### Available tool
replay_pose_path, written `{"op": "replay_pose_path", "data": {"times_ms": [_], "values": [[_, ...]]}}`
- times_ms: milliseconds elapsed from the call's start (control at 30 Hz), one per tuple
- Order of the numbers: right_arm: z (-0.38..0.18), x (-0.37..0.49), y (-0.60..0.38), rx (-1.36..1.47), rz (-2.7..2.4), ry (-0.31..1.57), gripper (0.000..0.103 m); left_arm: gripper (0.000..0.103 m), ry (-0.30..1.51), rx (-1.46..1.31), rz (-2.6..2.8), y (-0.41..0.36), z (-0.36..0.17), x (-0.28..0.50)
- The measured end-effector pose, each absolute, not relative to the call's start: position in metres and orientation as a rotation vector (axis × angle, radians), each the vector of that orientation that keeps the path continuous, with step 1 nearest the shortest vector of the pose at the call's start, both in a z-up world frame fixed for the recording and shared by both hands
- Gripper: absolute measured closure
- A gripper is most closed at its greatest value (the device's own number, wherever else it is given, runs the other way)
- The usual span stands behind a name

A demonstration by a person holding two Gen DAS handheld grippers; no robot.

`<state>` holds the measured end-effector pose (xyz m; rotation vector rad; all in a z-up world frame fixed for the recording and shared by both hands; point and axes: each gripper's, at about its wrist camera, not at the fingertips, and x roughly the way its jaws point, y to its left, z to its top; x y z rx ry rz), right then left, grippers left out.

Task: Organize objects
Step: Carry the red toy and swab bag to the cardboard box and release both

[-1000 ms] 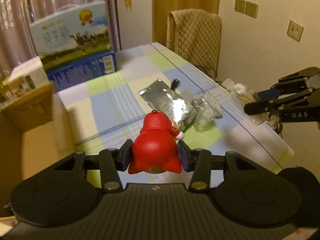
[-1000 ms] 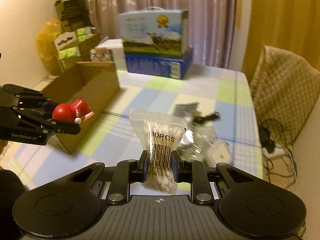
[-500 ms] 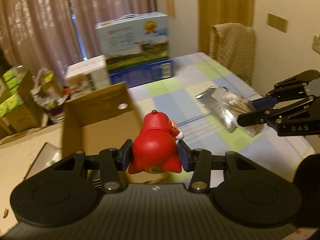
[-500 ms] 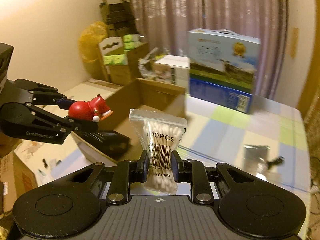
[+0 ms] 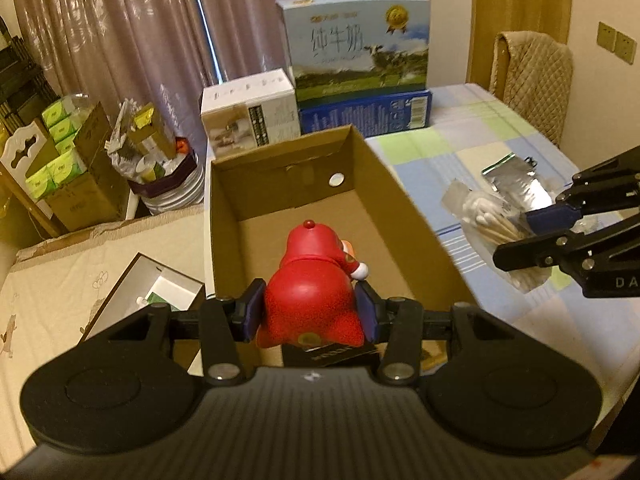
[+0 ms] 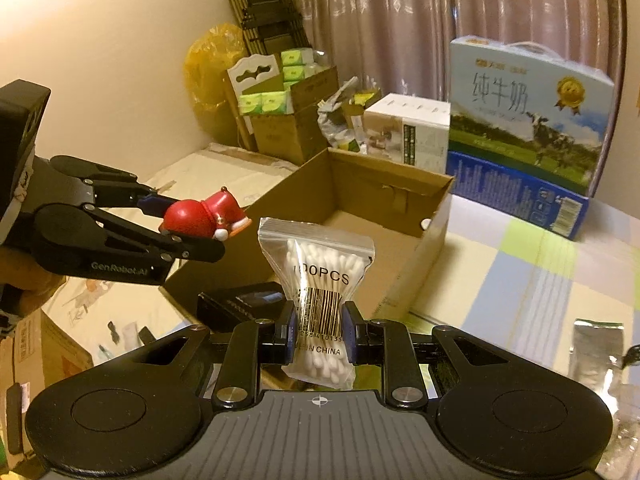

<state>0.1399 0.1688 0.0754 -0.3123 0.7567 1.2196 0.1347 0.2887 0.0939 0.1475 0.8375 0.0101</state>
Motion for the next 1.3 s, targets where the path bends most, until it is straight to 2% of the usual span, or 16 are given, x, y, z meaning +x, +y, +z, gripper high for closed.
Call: {"op": "replay_pose_path", "data": {"times_ms": [467,567,1067,1133,1167,1200,1300], "values": [[0.045,0.15,0.196,-0.318,1.228,0.819,0.083,0.06,0.899,0.096,-0.004,0.307,0.053,0.161],[0.042,0.15,0.195,-0.316,1.223,0.824,0.083,0.053,0.887,0.084,-0.003,0.308,0.054,0.158],[0.047,0.147,0.198,-0.273,1.21,0.798,0.082,0.052,0.859,0.079,0.024,0.313,0.067,0.147],[0.047,0.151,0.197,-0.221,1.216,0.779,0.077,0.05,0.855,0.077,0.029,0.314,0.068,0.145],[0.047,0.153,0.196,-0.212,1.212,0.775,0.069,0.048,0.852,0.074,0.031,0.315,0.068,0.144],[0.047,0.154,0.195,-0.208,1.207,0.769,0.065,0.047,0.851,0.074,0.033,0.315,0.068,0.144],[0.048,0.157,0.19,-0.207,1.202,0.766,0.064,0.046,0.85,0.074,0.038,0.317,0.067,0.141]]}}
